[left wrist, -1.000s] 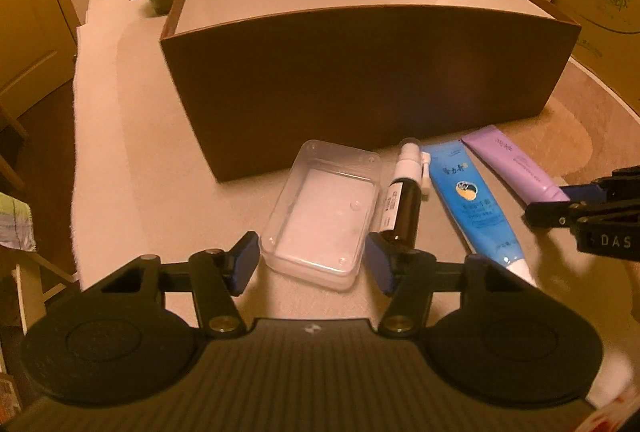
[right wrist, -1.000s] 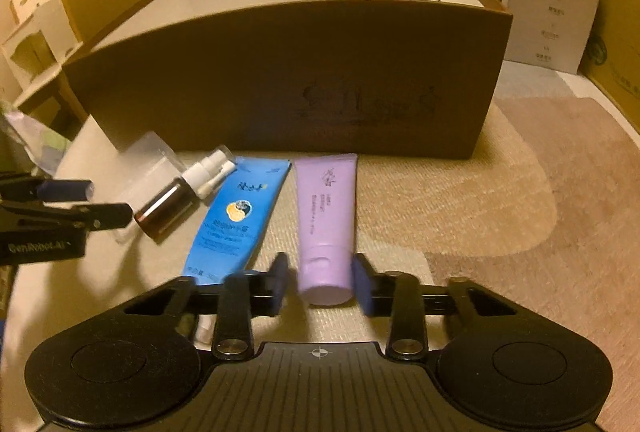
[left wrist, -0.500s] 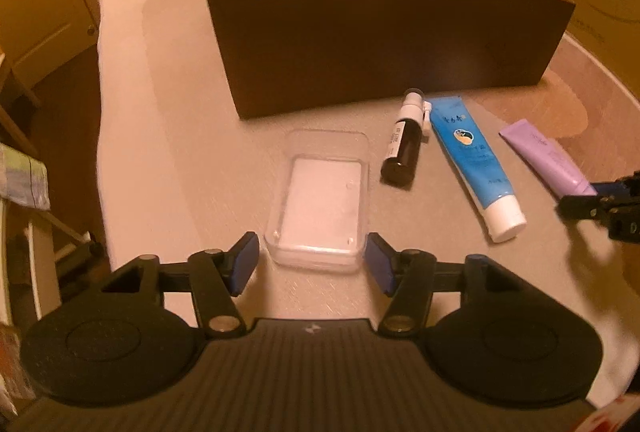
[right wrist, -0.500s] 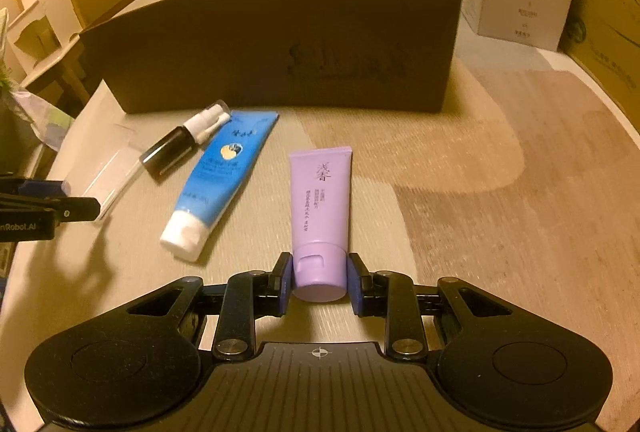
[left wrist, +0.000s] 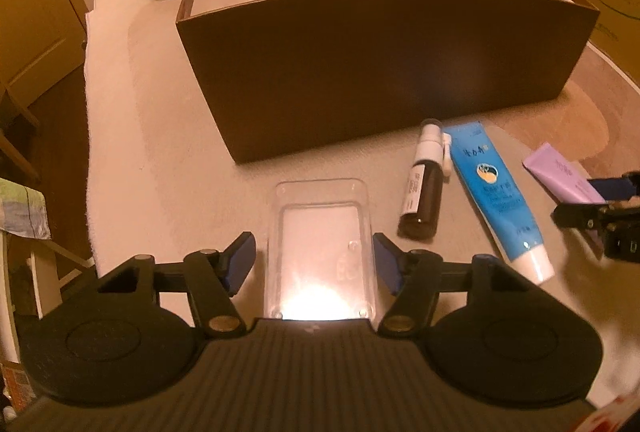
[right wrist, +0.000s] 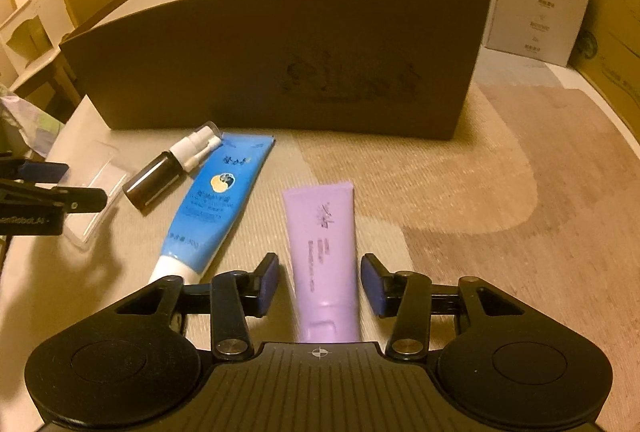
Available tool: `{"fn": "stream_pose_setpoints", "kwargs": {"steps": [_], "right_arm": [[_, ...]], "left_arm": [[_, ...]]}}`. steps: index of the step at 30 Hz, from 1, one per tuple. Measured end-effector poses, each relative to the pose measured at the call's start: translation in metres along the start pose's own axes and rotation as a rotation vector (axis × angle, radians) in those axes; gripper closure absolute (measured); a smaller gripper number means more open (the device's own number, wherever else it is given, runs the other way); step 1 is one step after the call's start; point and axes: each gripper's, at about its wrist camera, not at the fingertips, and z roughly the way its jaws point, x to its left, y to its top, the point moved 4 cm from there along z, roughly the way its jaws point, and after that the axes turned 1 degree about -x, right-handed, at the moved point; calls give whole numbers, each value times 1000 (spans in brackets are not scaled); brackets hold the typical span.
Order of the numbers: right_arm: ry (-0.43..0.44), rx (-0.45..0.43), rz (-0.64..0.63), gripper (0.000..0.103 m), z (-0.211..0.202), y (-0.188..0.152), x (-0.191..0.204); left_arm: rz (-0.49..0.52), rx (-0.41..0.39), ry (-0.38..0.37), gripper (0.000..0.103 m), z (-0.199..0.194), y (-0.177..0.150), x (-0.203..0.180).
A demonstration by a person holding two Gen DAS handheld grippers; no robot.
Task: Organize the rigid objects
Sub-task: 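Close the left tool on the clear plastic case while the right tool lifts the purple tube, then carry the clear case and purple tube up over the brown box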
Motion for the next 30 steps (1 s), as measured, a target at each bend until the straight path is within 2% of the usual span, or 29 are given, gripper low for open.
{"fn": "stream_pose_setpoints", "kwargs": {"steps": [2,3,4,13,19,30], "right_arm": [[-11,1,-11,60,1,0,1],[-21,-1,-19,66,2,-1,2],[-21,-2,-25,68,1,-1,2],[-5,7,-7,68,-4,-4,0],[17,0,10,69,-16,-3,0],[59,-101,-13,69,-64,29,-4]], "left_arm": [[-17,5,-4,50,2,1,0],[-21,3,-2,50,2,1,0],[-22,1,-1,50,2,1,0],[-40,7,13,50,-3,2,3],[-52,-20,15,50,-18,5,8],[-55,-84,31,50,-60,17,25]]}}
